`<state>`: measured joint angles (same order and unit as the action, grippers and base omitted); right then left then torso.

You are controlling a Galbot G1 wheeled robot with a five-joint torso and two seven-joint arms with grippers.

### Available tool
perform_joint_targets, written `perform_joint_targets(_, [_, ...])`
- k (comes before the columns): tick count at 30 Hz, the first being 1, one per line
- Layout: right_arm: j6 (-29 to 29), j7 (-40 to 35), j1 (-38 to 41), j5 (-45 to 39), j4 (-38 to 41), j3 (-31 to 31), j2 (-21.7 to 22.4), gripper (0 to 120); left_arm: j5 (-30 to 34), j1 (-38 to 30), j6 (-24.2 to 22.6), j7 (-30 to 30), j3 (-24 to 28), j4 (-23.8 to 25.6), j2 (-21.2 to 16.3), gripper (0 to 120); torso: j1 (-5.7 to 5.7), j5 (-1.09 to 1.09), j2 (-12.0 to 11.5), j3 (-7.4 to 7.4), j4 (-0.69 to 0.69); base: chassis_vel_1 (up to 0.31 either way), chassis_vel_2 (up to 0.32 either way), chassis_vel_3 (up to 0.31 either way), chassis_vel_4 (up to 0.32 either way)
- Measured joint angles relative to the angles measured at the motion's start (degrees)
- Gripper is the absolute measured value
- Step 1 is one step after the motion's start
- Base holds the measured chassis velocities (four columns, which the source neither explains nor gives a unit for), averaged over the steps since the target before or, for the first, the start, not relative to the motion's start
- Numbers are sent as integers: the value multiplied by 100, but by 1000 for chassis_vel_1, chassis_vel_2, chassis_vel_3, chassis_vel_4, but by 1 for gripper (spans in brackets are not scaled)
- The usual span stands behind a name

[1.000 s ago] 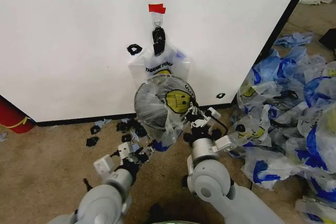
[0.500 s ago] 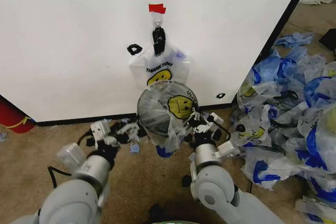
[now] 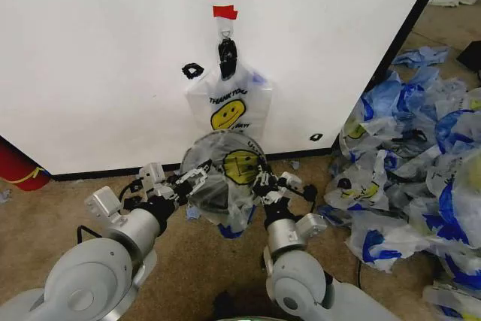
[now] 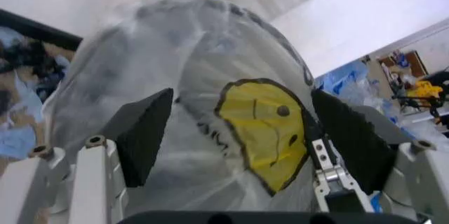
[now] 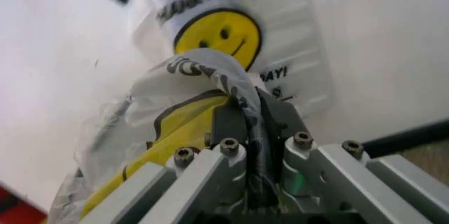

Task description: Pick up the garbage bag from the wall and place it over the trash bin.

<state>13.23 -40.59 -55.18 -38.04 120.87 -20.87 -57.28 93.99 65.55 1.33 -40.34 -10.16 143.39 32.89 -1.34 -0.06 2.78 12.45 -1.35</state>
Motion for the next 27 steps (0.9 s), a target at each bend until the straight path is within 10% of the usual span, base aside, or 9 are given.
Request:
perform_joint_targets(12, [-146,286,219,664,15,-362,725,2,268,-55,-16,-19,590,-9,110,76,0,2,0,-1,0,0,0,0,0])
perform_joint_targets(27, [-152,280,555,646,146,-780,1160,2,144,-354,8,54,1072,-14,215,26,0,1,0,-1,0,0,0,0,0])
